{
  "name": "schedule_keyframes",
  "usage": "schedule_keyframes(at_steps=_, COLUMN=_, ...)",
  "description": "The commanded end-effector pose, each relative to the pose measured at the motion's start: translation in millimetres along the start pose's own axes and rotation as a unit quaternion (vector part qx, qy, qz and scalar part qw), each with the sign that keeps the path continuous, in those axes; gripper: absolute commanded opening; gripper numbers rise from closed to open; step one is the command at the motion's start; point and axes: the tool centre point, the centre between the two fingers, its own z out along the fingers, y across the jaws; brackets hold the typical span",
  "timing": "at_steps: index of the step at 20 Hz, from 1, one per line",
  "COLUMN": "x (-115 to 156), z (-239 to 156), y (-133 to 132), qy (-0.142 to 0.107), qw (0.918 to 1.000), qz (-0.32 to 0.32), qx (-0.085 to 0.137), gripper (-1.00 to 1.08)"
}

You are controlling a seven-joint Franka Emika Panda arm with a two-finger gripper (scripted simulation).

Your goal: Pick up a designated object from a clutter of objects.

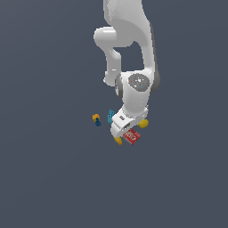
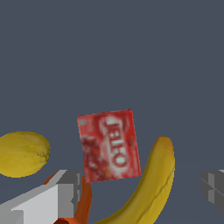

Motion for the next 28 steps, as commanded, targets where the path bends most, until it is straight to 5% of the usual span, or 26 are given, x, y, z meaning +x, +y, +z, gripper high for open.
schedule_keyframes(at_steps=1, x=1.5, z=15.2, y=-8.7, qy=0.001, qw=0.9996, qz=-0.027, qx=0.002, gripper=1.0)
schedule_keyframes(at_steps=28, x=2.1, z=86.7, y=-23.7, qy=0.003, qw=0.9978, qz=-0.066, qx=0.005, gripper=1.0)
